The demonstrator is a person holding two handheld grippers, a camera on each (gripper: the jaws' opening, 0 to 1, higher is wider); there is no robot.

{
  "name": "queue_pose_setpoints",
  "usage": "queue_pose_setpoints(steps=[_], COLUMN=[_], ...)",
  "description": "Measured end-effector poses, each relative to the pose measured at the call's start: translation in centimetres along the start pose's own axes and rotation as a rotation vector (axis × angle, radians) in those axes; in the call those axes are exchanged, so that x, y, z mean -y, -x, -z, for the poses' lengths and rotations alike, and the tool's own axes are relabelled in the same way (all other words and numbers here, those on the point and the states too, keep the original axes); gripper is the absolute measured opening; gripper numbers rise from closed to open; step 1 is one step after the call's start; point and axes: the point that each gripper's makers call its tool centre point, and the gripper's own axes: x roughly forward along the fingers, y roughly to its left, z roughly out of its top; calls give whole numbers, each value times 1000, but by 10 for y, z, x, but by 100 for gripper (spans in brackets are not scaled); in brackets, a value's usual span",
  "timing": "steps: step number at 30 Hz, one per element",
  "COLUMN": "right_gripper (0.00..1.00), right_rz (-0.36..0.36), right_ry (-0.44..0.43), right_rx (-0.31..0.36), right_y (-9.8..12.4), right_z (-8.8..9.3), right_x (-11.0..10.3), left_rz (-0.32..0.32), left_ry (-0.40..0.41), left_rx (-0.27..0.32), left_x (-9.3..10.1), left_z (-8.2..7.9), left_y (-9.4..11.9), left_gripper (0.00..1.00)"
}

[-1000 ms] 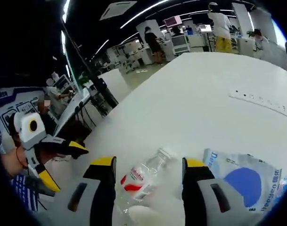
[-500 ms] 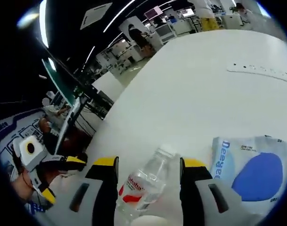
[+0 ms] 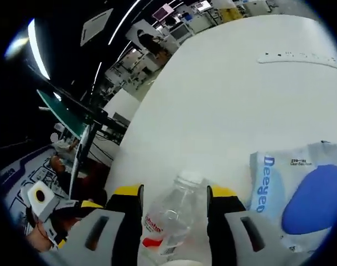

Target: Arrange the tabletop items into an orderly group along one side of the table until the central work area is clear of visible clutter.

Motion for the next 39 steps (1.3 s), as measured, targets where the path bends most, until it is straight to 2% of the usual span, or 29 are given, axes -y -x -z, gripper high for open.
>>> queue_pose_setpoints(steps=[16, 31, 39], right_gripper=[40, 27, 23], right_rz=[-24, -51, -75], right_ry=[-92, -139, -240], right_rx=[-8, 12, 46], right_y=[-12, -20, -19], right_z=[4, 5, 5], right_x=[1, -2, -1], left_rz=[9, 21, 22], left_ry=[14, 32, 34], left_rx=[-1, -6, -15], left_x=[-2, -4, -6], left_z=[4, 9, 12], left_y=[-2, -5, -8], left_gripper=[59, 57, 56])
